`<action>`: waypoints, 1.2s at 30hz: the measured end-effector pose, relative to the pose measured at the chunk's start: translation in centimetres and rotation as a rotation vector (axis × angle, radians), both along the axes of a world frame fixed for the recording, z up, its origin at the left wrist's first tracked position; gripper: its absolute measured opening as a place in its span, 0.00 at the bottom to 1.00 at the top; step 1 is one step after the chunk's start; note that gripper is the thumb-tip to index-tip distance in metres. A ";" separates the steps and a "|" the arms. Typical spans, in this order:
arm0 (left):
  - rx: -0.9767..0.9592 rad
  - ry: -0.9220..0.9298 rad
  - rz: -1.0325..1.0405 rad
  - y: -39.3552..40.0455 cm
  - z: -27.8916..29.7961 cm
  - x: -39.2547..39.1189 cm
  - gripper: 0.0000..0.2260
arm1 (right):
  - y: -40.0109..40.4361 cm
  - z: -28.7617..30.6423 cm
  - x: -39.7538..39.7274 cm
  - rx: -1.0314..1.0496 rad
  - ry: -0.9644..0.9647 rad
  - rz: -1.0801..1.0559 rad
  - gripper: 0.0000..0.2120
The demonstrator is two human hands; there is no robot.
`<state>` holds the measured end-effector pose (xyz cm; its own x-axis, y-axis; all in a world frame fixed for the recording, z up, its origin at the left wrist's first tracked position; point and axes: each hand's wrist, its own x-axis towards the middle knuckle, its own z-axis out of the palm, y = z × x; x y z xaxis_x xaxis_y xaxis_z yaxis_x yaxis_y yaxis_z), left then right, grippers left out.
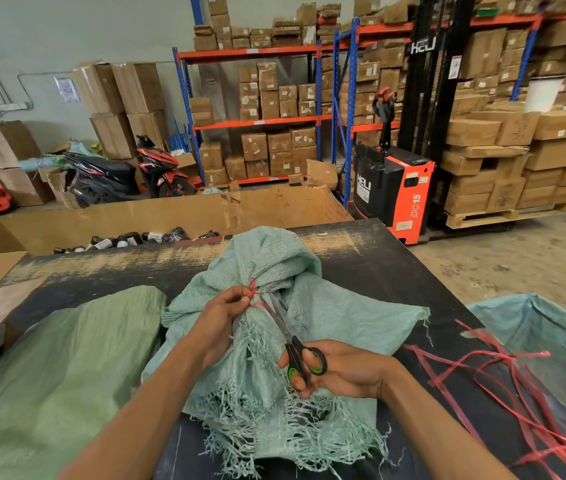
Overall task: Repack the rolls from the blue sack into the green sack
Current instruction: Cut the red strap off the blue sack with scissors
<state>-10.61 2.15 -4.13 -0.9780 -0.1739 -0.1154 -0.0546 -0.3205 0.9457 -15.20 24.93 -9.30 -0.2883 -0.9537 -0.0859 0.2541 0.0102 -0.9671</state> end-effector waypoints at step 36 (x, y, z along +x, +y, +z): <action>-0.124 0.156 -0.103 -0.9 -1.4 1.1 0.14 | -1.4 -1.0 1.1 -0.160 -0.220 -0.016 0.18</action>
<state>-9.56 1.28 -5.51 -0.9956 -0.0753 0.0552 0.0694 -0.2016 0.9770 -14.11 23.53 -10.34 -0.2949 -0.9555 0.0036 0.4572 -0.1444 -0.8775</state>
